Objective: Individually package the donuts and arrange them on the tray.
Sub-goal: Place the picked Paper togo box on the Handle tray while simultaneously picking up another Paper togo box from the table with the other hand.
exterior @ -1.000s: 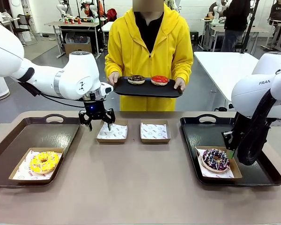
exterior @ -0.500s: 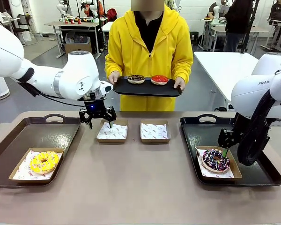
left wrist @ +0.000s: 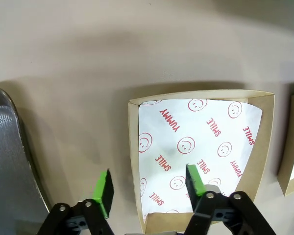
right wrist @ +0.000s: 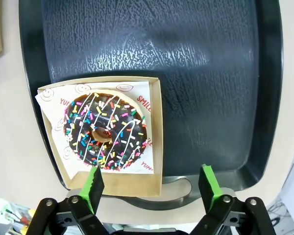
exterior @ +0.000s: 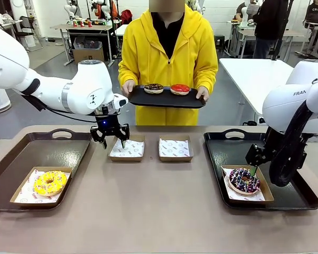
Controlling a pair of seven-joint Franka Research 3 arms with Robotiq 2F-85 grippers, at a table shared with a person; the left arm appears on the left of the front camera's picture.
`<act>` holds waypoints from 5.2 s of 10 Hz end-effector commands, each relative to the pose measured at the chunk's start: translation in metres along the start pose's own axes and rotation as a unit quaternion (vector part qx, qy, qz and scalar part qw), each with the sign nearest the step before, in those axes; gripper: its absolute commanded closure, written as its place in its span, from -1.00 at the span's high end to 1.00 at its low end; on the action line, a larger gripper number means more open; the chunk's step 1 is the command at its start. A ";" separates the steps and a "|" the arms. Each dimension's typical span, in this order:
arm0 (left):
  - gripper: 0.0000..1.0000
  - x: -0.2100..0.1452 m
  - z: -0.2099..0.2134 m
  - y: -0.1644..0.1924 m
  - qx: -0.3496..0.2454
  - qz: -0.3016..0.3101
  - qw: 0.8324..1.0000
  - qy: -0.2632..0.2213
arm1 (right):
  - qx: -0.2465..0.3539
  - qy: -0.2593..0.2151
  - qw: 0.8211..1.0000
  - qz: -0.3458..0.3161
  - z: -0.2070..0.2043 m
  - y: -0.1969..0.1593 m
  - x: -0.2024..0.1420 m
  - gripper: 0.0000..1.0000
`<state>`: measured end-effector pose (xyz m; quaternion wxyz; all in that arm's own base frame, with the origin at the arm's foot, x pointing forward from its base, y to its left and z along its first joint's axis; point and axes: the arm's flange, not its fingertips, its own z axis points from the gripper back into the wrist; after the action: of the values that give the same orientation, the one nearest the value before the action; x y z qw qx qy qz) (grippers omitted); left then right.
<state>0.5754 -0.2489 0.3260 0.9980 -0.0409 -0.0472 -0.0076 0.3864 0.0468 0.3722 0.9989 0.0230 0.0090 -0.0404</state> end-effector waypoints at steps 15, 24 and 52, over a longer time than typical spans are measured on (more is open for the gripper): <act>-1.00 -0.009 0.075 -0.001 -0.022 -0.020 0.999 -0.023 | 0.125 -0.004 0.992 -0.003 0.045 -0.044 -0.015 1.00; -1.00 -0.024 0.171 -0.026 -0.018 -0.038 0.997 -0.060 | 0.545 -0.090 0.833 0.001 0.093 -0.250 -0.039 1.00; -1.00 -0.024 0.171 -0.026 -0.018 -0.038 0.997 -0.060 | 0.566 -0.058 0.822 0.022 0.070 -0.284 -0.033 1.00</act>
<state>0.5355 -0.2624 0.4968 0.9920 -0.0561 -0.1033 -0.0453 0.3347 -0.2400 0.4288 0.8140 0.5764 -0.0694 -0.0182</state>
